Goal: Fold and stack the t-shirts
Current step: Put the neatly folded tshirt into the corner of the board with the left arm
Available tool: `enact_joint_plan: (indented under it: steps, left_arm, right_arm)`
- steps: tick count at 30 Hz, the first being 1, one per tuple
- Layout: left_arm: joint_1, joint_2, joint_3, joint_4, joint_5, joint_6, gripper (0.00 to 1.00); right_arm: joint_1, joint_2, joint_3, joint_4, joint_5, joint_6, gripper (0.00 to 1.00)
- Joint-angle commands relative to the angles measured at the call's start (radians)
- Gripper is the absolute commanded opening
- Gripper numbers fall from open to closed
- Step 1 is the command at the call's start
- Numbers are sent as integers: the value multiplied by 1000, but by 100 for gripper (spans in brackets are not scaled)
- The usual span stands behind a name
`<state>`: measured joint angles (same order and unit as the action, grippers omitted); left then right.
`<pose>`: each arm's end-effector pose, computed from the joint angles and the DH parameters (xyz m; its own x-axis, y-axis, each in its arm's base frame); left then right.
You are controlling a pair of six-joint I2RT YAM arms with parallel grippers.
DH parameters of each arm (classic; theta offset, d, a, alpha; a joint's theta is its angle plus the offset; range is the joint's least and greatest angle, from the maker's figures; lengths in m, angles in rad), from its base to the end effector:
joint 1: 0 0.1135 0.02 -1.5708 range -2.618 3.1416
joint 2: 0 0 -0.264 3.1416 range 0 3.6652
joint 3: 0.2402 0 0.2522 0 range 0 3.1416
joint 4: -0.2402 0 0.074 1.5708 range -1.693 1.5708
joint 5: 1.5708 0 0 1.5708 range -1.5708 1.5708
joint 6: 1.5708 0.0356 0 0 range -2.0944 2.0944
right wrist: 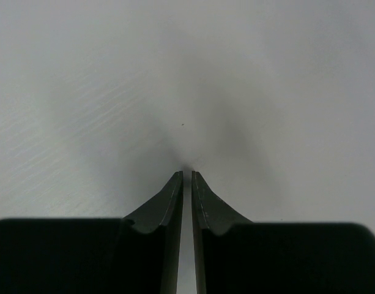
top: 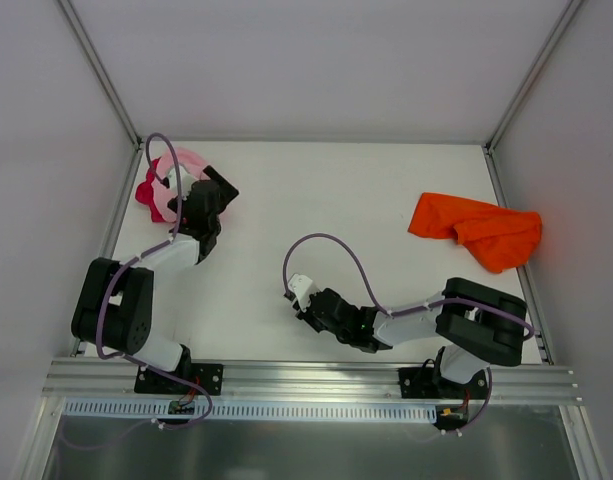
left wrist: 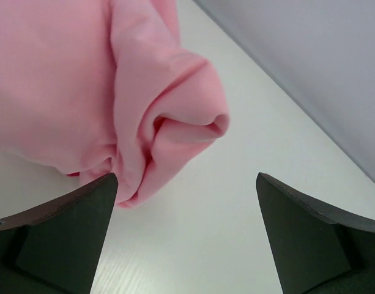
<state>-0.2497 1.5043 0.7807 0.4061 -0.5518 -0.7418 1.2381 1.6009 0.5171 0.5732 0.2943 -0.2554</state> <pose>0.3194 -0.0622 0.2271 -0.0392 -0.5838 -0.8110 -0.4050 0.7512 -0.5212 0.1044 0.2706 0.1362 0.0532 -0.5863 -0.8083 -0.8355 0.4172 -0.3576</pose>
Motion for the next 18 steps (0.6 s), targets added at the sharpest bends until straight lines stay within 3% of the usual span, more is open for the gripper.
enact_joint_plan:
  steps: [1,6,13,18]
  left_arm:
    - [-6,-24,-1,181,90,96,98]
    - [-6,16,40,243,248,194,92]
    - [0,181,192,247,528,288,90]
    - [1,244,280,243,654,308,91]
  right_arm:
    - [8,31,-35,-124,-12,7,15]
    - [8,51,-34,-118,-11,8,15]
    - [8,21,-55,-104,-15,10,15]
    - [8,42,-46,-104,-6,2,15]
